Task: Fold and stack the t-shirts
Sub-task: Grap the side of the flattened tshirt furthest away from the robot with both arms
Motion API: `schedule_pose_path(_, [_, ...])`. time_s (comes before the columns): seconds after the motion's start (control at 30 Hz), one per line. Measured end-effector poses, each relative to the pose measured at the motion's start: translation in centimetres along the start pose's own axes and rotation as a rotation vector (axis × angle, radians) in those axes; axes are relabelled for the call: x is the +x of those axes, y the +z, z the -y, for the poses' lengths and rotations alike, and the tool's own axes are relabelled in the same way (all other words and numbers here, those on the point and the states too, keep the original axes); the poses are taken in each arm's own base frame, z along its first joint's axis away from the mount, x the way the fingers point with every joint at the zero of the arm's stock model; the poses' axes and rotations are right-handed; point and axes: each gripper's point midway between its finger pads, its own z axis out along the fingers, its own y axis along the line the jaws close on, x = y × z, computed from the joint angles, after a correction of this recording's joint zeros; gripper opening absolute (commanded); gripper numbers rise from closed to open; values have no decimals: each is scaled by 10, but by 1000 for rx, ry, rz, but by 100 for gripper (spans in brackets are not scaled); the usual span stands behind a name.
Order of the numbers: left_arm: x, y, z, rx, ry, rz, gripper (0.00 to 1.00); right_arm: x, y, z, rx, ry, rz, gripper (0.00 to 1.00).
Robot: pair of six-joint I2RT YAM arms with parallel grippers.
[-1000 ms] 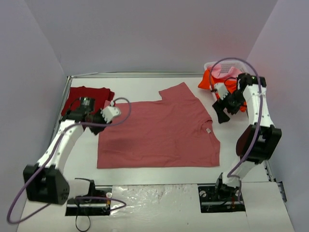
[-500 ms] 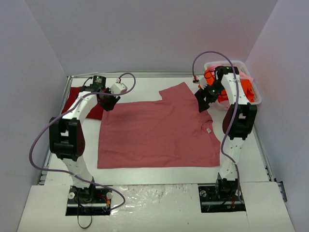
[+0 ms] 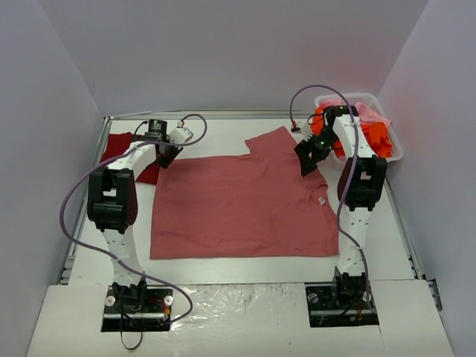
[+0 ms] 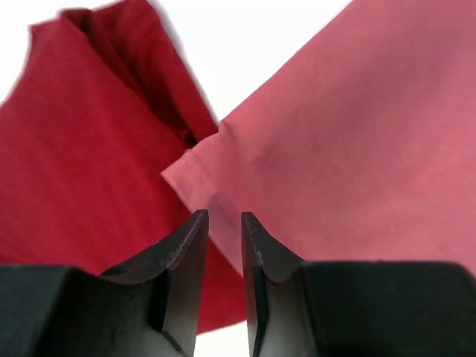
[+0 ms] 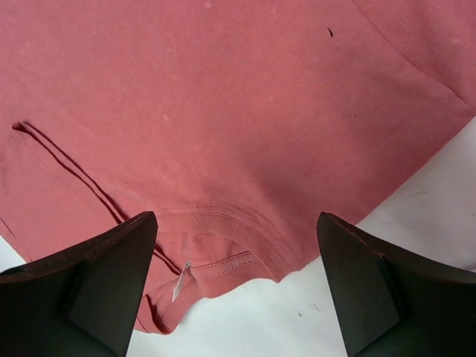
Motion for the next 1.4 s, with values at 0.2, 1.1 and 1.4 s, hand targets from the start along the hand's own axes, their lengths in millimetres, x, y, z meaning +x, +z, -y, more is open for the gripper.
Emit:
schedule_pose_path(0.2, [21,30,-1,-11,-15,-62,24,1,7,-5,-18,-9,-15,82])
schedule_pose_path(1.1, [-12,8,-28,-128,-41,58,27,14,22,-11,-50,-2,-67,96])
schedule_pose_path(1.4, [-6,31,-26,-106,-43,24,29,19,26,-12,-59,2,-83,99])
